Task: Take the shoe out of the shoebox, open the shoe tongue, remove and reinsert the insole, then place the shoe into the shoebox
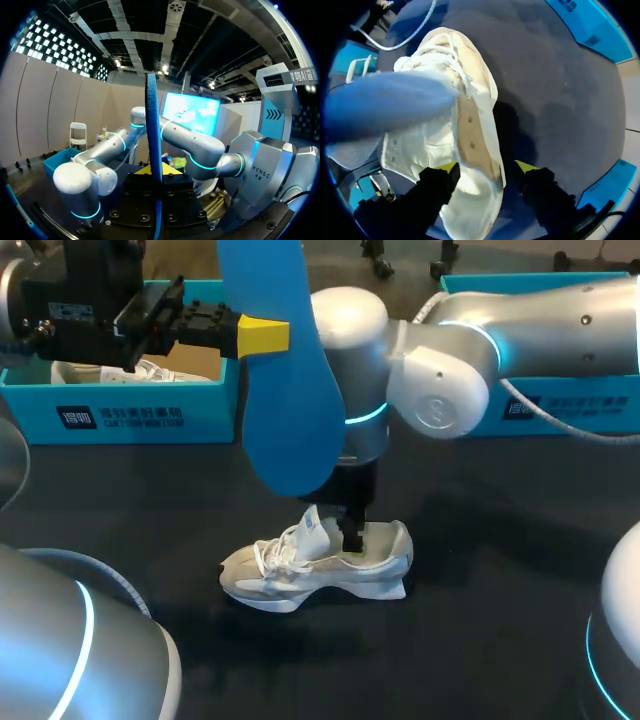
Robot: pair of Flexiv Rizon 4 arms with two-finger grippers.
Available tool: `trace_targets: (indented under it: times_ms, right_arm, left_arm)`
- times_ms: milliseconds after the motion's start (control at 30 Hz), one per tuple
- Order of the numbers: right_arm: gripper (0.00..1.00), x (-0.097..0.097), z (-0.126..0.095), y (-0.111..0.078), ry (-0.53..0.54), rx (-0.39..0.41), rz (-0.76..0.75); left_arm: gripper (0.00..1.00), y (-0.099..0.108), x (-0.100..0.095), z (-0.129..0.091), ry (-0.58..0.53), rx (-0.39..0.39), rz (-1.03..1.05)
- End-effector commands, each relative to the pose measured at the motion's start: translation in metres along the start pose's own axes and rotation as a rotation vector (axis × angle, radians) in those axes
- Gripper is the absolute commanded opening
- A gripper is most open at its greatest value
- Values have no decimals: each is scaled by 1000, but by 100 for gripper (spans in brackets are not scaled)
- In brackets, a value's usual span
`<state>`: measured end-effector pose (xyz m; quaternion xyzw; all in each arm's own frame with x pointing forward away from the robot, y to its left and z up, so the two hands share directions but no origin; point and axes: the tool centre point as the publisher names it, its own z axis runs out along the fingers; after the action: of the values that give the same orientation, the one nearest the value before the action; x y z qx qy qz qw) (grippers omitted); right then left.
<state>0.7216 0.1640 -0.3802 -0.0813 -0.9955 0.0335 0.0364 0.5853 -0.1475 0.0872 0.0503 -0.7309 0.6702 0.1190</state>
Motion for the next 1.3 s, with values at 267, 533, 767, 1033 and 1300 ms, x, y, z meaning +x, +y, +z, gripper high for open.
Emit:
trace_targets:
  times_ms: [267,533,767,1033,1300]
  right_arm:
    - [0,0,1,-3,5,-15,3]
    - [0,7,-13,-1,36,0,41]
    - [0,24,-29,-4,48,-52,297]
    - [0,56,-47,3,-25,-113,613]
    - [0,56,-47,3,-25,-113,613]
  left_arm:
    - [0,-1,-2,2,4,0,1]
    - [0,-1,-2,2,4,0,1]
    - [0,-1,-2,2,4,0,1]
    - [0,-1,-2,2,4,0,1]
    - [0,-1,-2,2,4,0,1]
